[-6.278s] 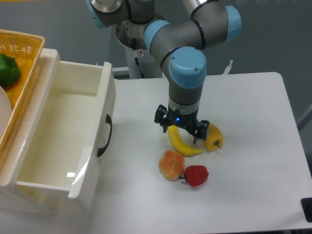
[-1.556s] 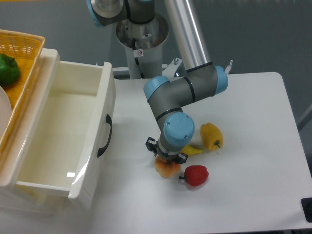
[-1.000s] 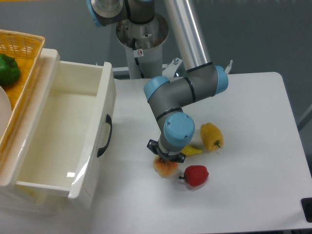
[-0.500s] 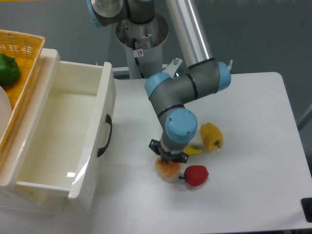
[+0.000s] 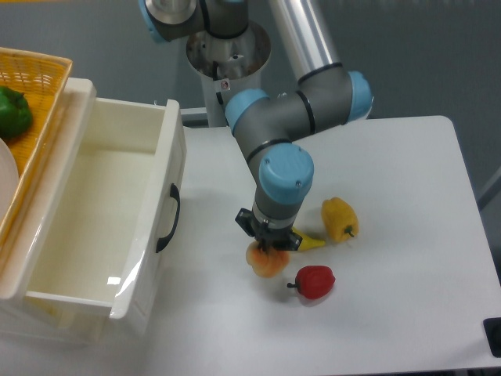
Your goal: Pick up the round bread
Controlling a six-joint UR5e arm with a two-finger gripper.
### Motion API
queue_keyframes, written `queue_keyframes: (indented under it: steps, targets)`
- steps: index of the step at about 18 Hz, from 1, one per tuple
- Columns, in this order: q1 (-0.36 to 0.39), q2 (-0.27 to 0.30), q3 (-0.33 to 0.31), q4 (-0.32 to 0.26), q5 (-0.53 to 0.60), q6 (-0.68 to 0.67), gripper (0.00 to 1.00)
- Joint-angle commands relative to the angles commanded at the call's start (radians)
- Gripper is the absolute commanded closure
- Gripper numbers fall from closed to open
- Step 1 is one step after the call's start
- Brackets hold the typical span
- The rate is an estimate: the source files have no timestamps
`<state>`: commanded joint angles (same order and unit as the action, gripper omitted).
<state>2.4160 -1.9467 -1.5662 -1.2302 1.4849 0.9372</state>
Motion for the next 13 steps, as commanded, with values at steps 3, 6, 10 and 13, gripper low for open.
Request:
queue_keyframes:
  steps: [3, 6, 10, 13]
  targets:
    - [0.003, 0.034, 0.002, -0.025, -0.02, 0.046, 0.97]
    - [0.003, 0.069, 0.0, -0.038, -0.031, 0.069, 0.97]
    - [0.008, 0.109, -0.002, -0.086, -0.026, 0.11, 0.97]
    - [0.012, 0.114, -0.003, -0.098, -0.023, 0.124, 0.97]
